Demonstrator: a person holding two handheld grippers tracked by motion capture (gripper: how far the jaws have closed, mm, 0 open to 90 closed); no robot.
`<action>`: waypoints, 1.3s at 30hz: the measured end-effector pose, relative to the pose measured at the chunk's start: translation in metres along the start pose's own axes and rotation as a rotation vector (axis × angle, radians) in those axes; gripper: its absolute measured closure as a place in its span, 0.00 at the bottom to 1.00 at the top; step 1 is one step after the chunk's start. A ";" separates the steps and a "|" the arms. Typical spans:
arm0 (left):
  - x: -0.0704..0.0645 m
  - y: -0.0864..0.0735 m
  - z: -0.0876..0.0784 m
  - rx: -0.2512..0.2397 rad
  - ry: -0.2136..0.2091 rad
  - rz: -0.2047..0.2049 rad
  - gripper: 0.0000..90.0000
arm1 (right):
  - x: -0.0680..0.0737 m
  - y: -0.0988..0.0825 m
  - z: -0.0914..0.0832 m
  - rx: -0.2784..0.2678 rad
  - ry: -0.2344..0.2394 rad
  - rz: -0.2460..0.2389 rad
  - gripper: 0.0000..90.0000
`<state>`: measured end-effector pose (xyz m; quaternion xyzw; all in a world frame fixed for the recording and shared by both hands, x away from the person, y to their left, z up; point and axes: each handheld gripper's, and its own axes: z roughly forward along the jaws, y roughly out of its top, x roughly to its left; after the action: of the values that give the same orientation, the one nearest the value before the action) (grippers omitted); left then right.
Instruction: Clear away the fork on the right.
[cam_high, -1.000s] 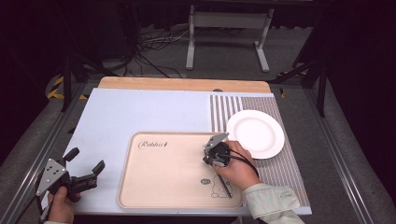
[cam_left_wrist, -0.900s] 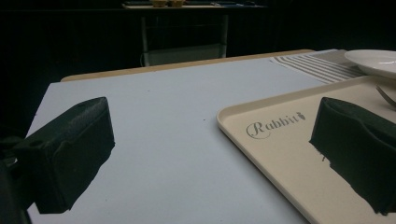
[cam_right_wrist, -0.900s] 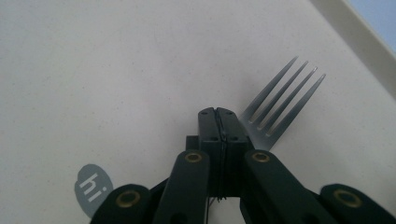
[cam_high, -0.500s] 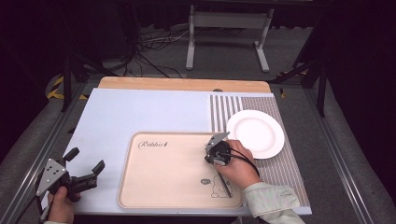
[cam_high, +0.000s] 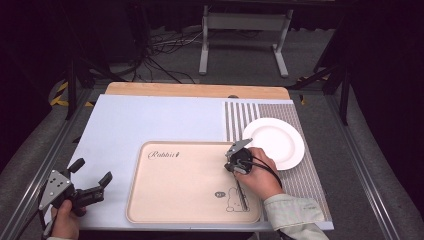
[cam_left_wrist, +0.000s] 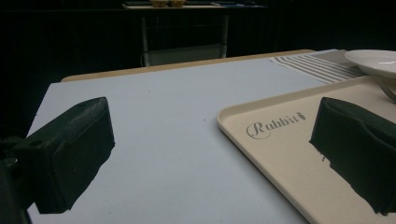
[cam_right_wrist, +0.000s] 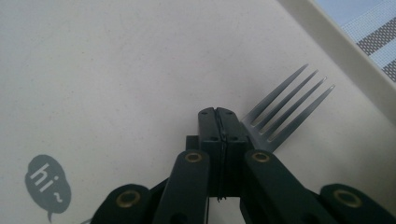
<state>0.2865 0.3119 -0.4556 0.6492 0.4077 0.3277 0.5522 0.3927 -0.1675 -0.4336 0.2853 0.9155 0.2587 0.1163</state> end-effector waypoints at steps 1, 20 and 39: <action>0.000 0.000 0.000 0.000 0.001 0.000 0.00 | -0.001 0.000 0.000 -0.001 -0.001 0.002 1.00; 0.000 0.000 0.000 0.002 0.000 -0.001 0.00 | -0.015 -0.010 -0.007 0.007 -0.034 0.065 1.00; 0.000 -0.001 0.001 0.003 -0.001 0.001 0.00 | -0.015 -0.005 -0.031 -0.159 -0.019 0.080 0.52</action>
<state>0.2871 0.3111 -0.4565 0.6503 0.4074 0.3273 0.5513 0.3914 -0.1924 -0.4096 0.3139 0.8788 0.3324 0.1369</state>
